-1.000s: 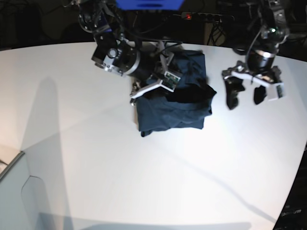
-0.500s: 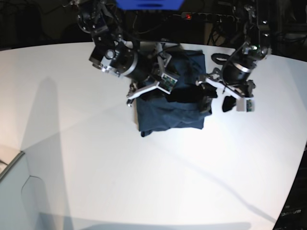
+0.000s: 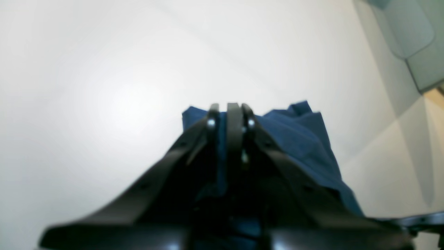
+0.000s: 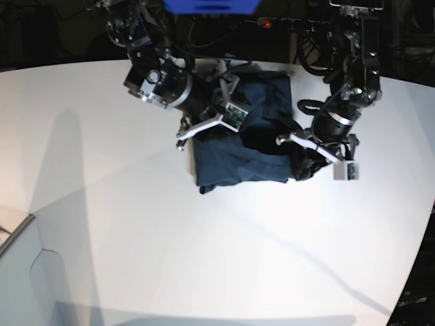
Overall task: Layout the t-shirt on the table in an organized manner, then fold the t-shirt properly
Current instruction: 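Grasp the stack's edges with both grippers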
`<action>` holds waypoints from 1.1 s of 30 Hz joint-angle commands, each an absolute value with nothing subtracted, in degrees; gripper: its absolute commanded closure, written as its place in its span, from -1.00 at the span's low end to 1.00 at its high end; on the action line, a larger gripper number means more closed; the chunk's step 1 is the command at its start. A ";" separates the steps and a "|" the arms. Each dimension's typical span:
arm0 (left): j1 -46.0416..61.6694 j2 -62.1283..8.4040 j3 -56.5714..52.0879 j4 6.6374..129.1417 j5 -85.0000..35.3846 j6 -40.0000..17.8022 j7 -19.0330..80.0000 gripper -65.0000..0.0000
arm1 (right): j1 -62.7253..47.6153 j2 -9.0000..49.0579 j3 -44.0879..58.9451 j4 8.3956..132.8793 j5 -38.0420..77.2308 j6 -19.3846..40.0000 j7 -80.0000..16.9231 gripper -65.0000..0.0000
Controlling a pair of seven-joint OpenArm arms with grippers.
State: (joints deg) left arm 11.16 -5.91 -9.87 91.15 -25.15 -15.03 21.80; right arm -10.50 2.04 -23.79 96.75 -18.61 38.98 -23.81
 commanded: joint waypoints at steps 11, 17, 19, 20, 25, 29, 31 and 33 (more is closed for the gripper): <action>3.56 -6.02 -9.71 86.11 -25.71 -15.34 20.35 1.00 | -9.98 1.71 -23.87 97.89 -17.80 40.00 -22.46 -0.07; -0.04 -5.85 -9.80 80.66 -25.71 -15.34 20.09 1.00 | -10.07 2.68 -22.99 97.89 -17.80 40.00 -22.20 -0.07; -1.36 -5.85 -10.07 78.73 -25.71 -15.34 20.18 1.00 | -10.07 2.86 -22.55 97.89 -17.80 40.00 -22.20 -0.07; -1.98 -5.85 -10.07 77.58 -25.71 -15.34 20.18 1.00 | -10.07 2.86 -22.20 97.89 -17.80 40.00 -22.20 -0.07; -4.00 -5.93 -10.07 71.60 -25.71 -15.60 19.91 0.99 | -10.15 2.86 -20.62 99.03 -17.80 40.00 -22.20 -0.07; -4.79 -5.93 -10.15 69.32 -25.71 -15.34 19.74 0.82 | -10.15 2.86 -20.62 99.56 -17.80 40.00 -22.37 -0.07; -4.88 -5.93 -10.42 69.14 -25.71 -15.34 19.74 0.71 | -10.15 2.86 -20.62 99.56 -17.80 40.00 -22.37 -0.07; -4.88 -5.85 -12.26 69.41 -25.80 -15.34 19.74 0.62 | -10.15 2.86 -20.62 99.56 -17.80 40.00 -22.37 -0.07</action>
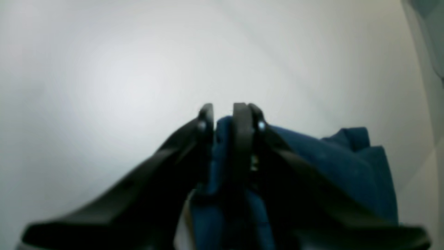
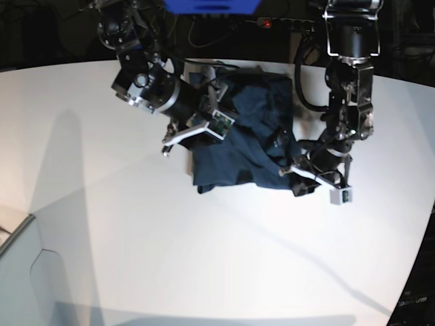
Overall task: Layout the t-shirt on the table in an organized manner, then fold the t-shirt properly
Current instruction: 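Grasp the stack's edges with both grippers, then flip the folded stack over with both grippers, exposing the collar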
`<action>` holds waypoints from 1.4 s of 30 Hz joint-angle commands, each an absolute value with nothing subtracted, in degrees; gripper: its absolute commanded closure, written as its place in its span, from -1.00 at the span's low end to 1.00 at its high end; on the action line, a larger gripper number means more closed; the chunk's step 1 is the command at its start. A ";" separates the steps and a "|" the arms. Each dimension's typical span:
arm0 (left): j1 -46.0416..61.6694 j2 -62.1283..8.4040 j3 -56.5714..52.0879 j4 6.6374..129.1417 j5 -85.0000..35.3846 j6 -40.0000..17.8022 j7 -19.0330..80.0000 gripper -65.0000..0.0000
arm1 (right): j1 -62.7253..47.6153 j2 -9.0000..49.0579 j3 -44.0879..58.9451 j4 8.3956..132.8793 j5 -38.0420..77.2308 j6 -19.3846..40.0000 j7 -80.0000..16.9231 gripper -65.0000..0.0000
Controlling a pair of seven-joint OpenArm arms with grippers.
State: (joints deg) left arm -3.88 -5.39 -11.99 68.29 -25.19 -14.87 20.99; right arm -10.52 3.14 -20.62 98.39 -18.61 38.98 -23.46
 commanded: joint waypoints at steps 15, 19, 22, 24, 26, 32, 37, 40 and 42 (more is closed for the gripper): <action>10.15 -3.38 -23.43 90.59 -37.05 -15.78 28.26 0.23 | -9.45 2.51 -13.05 100.09 -17.80 40.00 -22.02 -0.08; 16.84 -0.75 -22.11 96.04 -38.20 -15.78 28.35 0.23 | -9.01 2.51 -10.86 100.79 -17.71 40.00 -21.93 -0.08; 21.23 0.57 -19.74 99.12 -37.67 -15.78 28.18 0.23 | -8.84 2.42 -8.92 101.41 -17.71 40.00 -21.93 -0.08; 23.16 0.57 -17.36 100.18 -37.67 -15.43 28.09 0.23 | -8.66 2.42 -7.87 101.41 -17.71 40.00 -21.93 -0.08; 24.13 0.48 -15.16 100.26 -37.67 -15.34 28.09 0.23 | -8.66 2.42 -7.34 101.41 -17.71 40.00 -21.93 -0.08; 24.31 0.04 -10.68 97.01 -37.67 -15.34 28.09 0.24 | -9.27 2.42 -6.73 101.49 -17.71 40.00 -21.93 -0.08; 25.89 0.04 -10.24 97.36 -37.67 -15.25 28.00 0.24 | -9.45 2.42 -6.73 101.49 -17.71 40.00 -21.93 -0.08; 26.42 -0.04 -10.42 97.36 -37.67 -15.25 28.00 0.24 | -10.24 2.42 -6.73 101.49 -17.71 40.00 -21.93 -0.08; 26.51 -0.04 -10.51 97.19 -37.67 -15.25 28.00 0.24 | -10.42 2.42 -6.73 101.49 -17.71 40.00 -21.93 -0.08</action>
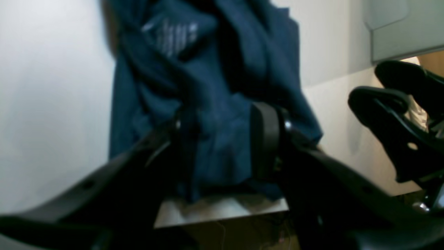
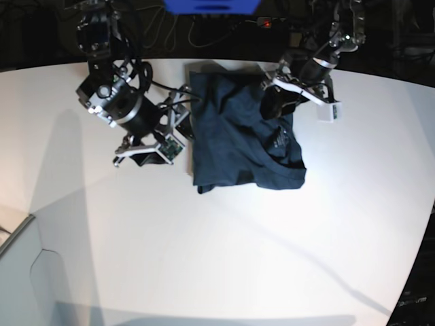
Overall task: Layout the t-shirt on the table in an organized manner, then fold the t-shirt properly
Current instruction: 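Flip the folded stack over with both grippers, exposing the collar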
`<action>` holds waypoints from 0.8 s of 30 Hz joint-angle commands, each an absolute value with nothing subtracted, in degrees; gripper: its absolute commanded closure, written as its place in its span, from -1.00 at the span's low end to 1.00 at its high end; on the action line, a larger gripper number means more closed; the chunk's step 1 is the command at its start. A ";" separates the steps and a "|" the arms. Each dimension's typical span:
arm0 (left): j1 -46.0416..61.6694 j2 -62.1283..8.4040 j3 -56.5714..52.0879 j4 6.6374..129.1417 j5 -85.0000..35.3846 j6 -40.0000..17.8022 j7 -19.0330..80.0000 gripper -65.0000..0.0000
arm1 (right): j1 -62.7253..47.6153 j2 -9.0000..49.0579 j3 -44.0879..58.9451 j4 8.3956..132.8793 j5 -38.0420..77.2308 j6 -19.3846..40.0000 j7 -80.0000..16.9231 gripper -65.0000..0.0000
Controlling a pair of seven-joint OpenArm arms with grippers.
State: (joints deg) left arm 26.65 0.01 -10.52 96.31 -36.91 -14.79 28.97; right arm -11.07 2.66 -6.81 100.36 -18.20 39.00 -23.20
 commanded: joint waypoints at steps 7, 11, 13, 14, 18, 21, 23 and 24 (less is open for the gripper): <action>25.89 -0.13 -10.59 96.66 -37.67 -15.25 27.91 0.24 | -10.51 2.42 -6.73 101.49 -17.71 40.00 -21.93 -0.08; 26.07 -0.04 -10.68 97.27 -37.93 -15.25 27.91 0.24 | -10.68 2.51 -6.73 101.49 -17.71 40.00 -22.02 -0.08; 26.59 0.13 -12.35 98.68 -38.20 -15.25 28.00 0.24 | -11.30 2.51 -6.73 101.49 -17.71 40.00 -22.02 -0.08; 27.03 0.40 -13.23 98.95 -37.76 -15.25 28.00 0.24 | -11.30 2.51 -6.73 101.49 -17.71 40.00 -22.02 -0.08; 26.86 0.92 -14.20 96.57 -37.67 -15.25 28.00 0.24 | -11.47 2.59 -6.73 101.49 -17.71 40.00 -22.02 -0.08; 25.54 0.92 -14.02 95.52 -37.67 -15.25 28.00 0.24 | -11.56 2.59 -6.73 101.49 -17.71 40.00 -22.02 -0.08; 25.27 1.19 -14.02 95.43 -37.67 -15.25 28.00 0.24 | -11.47 2.59 -6.73 101.49 -17.71 40.00 -22.02 -0.08; 24.84 1.71 -13.93 95.34 -37.67 -15.25 28.18 0.24 | -11.47 2.59 -6.73 101.49 -17.71 40.00 -22.02 -0.08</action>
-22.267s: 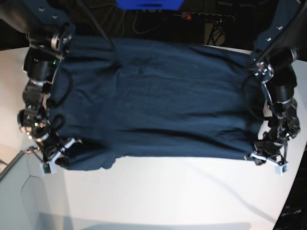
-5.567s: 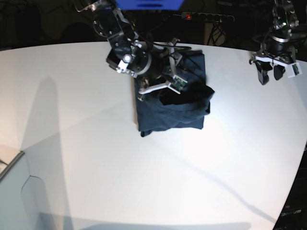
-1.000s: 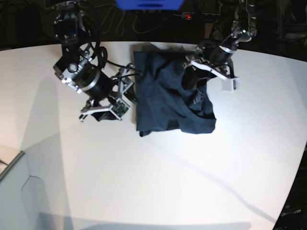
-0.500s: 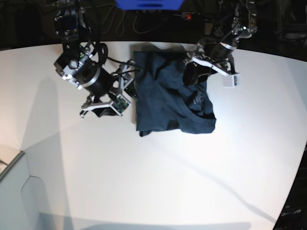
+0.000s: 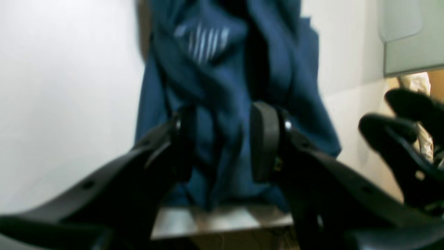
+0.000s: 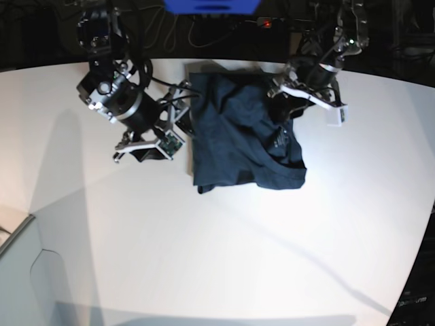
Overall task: Layout the t-shirt on the table in an organized manner, then fold the t-shirt properly
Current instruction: 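Flip the folded stack over with both grippers, exposing the collar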
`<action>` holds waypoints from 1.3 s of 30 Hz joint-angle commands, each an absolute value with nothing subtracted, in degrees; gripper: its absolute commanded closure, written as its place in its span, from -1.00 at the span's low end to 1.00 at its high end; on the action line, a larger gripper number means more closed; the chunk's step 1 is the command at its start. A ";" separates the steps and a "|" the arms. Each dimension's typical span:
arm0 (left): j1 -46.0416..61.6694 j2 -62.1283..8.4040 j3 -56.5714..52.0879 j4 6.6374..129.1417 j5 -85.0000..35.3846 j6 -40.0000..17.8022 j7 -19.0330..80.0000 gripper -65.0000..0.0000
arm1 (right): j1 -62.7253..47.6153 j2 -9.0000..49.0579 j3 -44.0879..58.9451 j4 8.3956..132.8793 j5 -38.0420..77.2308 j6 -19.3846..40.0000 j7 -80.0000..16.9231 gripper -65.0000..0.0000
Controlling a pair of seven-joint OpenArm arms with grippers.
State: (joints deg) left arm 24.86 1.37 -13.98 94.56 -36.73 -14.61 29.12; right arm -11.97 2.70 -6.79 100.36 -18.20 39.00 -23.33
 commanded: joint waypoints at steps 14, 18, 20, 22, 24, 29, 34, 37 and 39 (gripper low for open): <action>23.43 2.42 -14.02 92.70 -34.68 -15.25 28.09 0.28 | -11.65 2.59 -6.73 101.49 -17.71 40.00 -22.02 -0.08; 23.08 2.33 -14.02 91.12 -35.12 -15.60 28.09 0.77 | -11.65 2.59 -6.73 101.49 -17.71 40.00 -22.02 -0.08; 23.16 2.33 -14.29 91.47 -35.12 -15.43 28.35 1.00 | -11.74 2.59 -6.73 101.49 -17.71 40.00 -22.02 -0.08; 23.60 2.33 -14.46 91.91 -35.12 -15.60 28.09 0.97 | -11.74 2.59 -6.73 101.49 -17.71 40.00 -22.02 -0.08; 23.96 2.33 -14.64 93.49 -35.12 -15.60 28.09 1.00 | -11.74 2.59 -6.73 101.49 -17.71 40.00 -22.02 -0.08; 27.82 2.15 -14.73 98.59 -35.12 -15.69 28.00 1.00 | -11.82 2.51 -6.90 101.49 -17.71 40.00 -22.02 -0.08; 29.67 2.33 -18.77 98.86 -35.12 -15.78 28.00 1.00 | -12.97 1.71 -8.13 101.41 -17.71 40.00 -22.02 -0.08; 29.67 2.33 -20.79 97.54 -35.12 -15.87 28.09 1.00 | -13.14 1.19 -9.71 101.32 -17.71 40.00 -22.02 -0.08; 29.67 2.24 -21.49 97.19 -35.12 -15.96 28.26 1.00 | -12.88 1.19 -11.74 101.05 -17.71 40.00 -22.02 -0.08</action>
